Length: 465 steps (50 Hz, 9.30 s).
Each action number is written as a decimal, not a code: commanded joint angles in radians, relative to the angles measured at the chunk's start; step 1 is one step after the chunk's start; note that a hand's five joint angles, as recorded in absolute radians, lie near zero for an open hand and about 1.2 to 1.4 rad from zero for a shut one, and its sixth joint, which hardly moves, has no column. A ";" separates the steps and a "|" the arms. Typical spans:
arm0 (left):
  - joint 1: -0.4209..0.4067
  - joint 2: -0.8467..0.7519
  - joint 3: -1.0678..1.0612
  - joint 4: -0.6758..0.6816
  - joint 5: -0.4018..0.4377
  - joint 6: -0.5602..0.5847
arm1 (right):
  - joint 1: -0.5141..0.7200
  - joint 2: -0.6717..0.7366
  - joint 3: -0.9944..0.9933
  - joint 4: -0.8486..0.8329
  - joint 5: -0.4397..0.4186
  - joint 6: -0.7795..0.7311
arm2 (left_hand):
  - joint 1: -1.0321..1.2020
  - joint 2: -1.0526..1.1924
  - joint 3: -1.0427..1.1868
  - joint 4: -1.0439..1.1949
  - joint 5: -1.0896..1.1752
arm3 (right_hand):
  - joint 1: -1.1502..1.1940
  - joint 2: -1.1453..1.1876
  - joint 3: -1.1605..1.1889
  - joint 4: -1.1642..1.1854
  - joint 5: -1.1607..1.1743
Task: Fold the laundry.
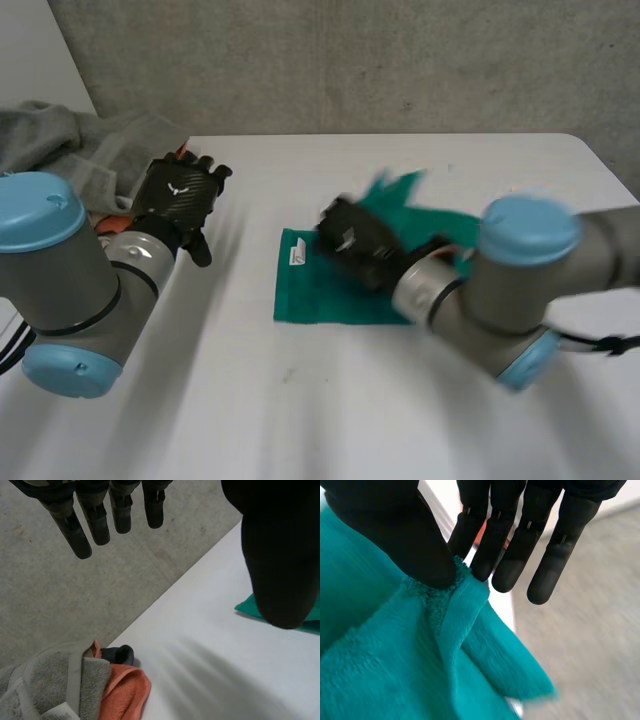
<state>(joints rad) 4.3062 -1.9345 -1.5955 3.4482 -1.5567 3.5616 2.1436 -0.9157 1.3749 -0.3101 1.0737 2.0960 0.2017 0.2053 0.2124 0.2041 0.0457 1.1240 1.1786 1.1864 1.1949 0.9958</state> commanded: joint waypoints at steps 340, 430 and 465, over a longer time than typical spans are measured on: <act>-0.033 -0.488 0.842 0.044 0.072 0.051 | -0.096 -0.402 0.294 -0.014 0.588 0.518 | 1.195 1.191 1.184 1.192 1.176 | 0.272 0.218 0.210 0.201 0.226; -0.117 -0.532 0.566 -0.245 0.326 -0.001 | -0.179 -0.824 0.501 0.284 0.442 0.648 | 0.211 0.207 0.200 0.208 0.192 | 0.272 0.218 0.210 0.201 0.226; -0.046 -0.569 0.643 -0.129 0.262 0.005 | -0.297 -0.643 0.216 0.355 0.354 0.610 | 0.264 0.261 0.254 0.262 0.246 | 0.272 0.218 0.210 0.201 0.226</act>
<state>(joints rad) 4.2544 -2.4481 -0.9628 3.3219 -1.3049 3.5596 1.8437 -1.5208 1.5532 0.0495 1.4348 2.7093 0.3417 0.3555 0.3554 0.3494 0.1775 1.1134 1.1775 1.1892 1.1976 1.0135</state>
